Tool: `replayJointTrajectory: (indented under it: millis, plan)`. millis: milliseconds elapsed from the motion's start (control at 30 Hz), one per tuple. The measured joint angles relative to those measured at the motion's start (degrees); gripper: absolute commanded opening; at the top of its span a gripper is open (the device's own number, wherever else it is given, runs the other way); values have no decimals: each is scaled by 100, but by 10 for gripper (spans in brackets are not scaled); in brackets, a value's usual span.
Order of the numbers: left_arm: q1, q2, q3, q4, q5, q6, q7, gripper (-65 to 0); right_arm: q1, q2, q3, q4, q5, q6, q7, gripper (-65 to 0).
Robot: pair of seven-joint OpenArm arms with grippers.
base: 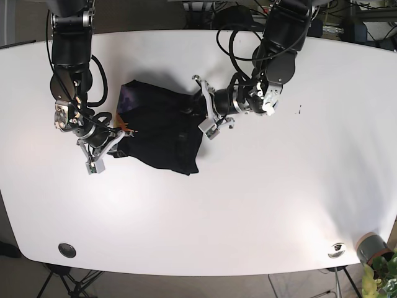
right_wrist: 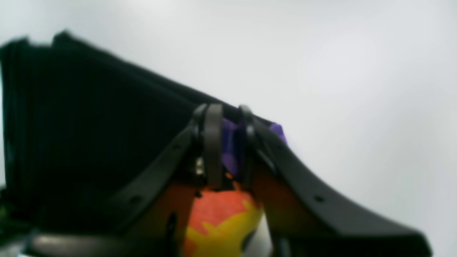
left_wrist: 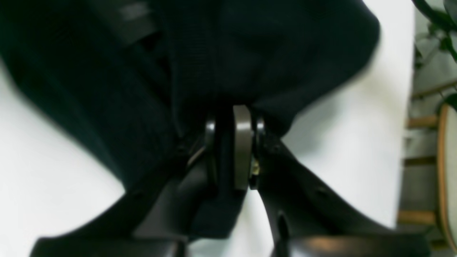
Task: Fold the T-shirt properly
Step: 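Lift and rotate the folded bundle with both grippers, then carry the bundle with the left gripper toward the table edge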
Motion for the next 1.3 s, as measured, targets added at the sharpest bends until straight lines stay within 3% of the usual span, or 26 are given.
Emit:
replayJointTrajectory:
  millis: [133, 433, 667, 900, 1300]
  plan:
    - [-317, 2, -151, -330, 17, 22, -17, -601, -107, 92, 13, 11, 26, 9, 101, -585]
    - [-994, -13, -291, -1062, 24, 28, -35, -601, -409, 87, 15, 240, 46, 267, 160, -585]
    - [-1493, -70, -262, -1624, 17, 7, -72, -601, -927, 46, 20, 828, 37, 254, 140, -585]
    - [-1829, -105, -262, -2109, 170, 87, -450, -601, -1438, -236, -9, 1379, 33, 243, 101, -585]
    - [-2116, -363, -267, -2155, 304, 155, -308, -601, -1672, -979, -63, 1714, 37, 234, -468, -585]
